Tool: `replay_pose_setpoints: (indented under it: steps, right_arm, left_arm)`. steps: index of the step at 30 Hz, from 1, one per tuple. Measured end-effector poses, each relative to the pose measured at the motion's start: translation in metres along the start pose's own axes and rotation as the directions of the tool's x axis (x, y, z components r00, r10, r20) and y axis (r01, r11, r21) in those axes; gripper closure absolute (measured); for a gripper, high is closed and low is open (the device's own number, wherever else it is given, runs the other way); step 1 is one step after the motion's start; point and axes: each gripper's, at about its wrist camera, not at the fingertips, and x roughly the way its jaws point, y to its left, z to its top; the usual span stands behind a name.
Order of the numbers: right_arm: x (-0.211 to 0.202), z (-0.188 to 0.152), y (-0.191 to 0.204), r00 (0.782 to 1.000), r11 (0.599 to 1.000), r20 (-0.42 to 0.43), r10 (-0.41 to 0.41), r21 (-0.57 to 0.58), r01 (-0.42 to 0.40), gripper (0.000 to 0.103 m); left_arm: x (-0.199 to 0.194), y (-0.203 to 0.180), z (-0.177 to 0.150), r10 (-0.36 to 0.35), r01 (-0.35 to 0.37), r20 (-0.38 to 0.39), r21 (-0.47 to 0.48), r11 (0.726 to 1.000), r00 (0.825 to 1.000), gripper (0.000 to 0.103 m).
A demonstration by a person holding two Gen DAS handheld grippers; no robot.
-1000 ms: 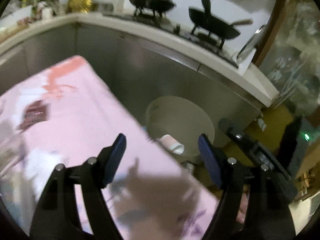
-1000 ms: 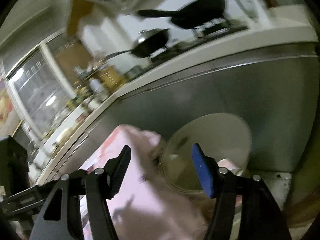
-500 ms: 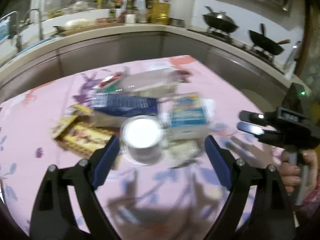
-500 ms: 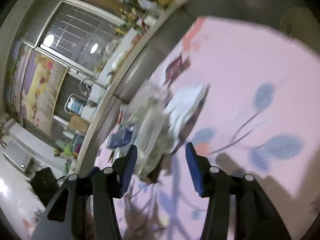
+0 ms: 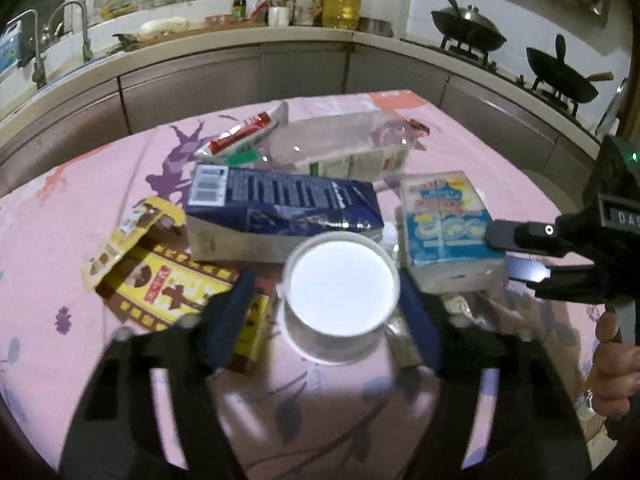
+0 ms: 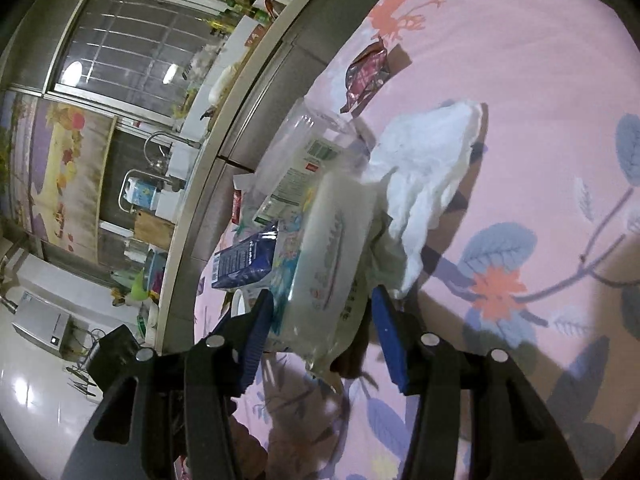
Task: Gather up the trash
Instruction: 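Grasp the white yogurt cup with the left gripper while the right gripper grasps the wrapped white package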
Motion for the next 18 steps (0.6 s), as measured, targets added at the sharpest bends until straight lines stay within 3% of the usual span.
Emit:
replay_pose_setpoints:
  steps: [1, 3, 10, 13, 18]
  right_arm:
    - [0.002, -0.001, 0.000, 1.000, 1.000, 0.000, 0.013, 0.002, -0.013, 0.069]
    - [0.000, -0.003, 0.002, 0.999, 0.999, 0.001, 0.038, -0.001, -0.038, 0.078]
    - [-0.050, -0.014, 0.014, 0.988, 0.992, 0.143, 0.063, -0.119, -0.045, 0.080]
    - [-0.063, -0.016, -0.002, 0.986, 0.994, 0.155, 0.064, -0.101, -0.048, 0.080]
    - [-0.081, -0.020, -0.041, 0.982, 0.998, 0.175, 0.067, -0.031, -0.063, 0.080]
  left_arm:
    - [0.000, -0.001, -0.001, -0.003, 0.003, -0.003, 0.002, 1.000, 1.000, 0.048]
    - [-0.004, -0.004, -0.004, 0.019, -0.020, 0.007, 0.014, 1.000, 1.000, 0.048]
    - [-0.051, -0.006, -0.011, -0.022, 0.024, 0.060, -0.028, 0.999, 0.998, 0.048]
    - [-0.061, -0.019, -0.009, -0.047, 0.049, 0.059, -0.033, 0.998, 0.997, 0.048]
    - [-0.058, -0.069, 0.010, -0.119, 0.117, 0.046, 0.050, 0.992, 0.992, 0.048]
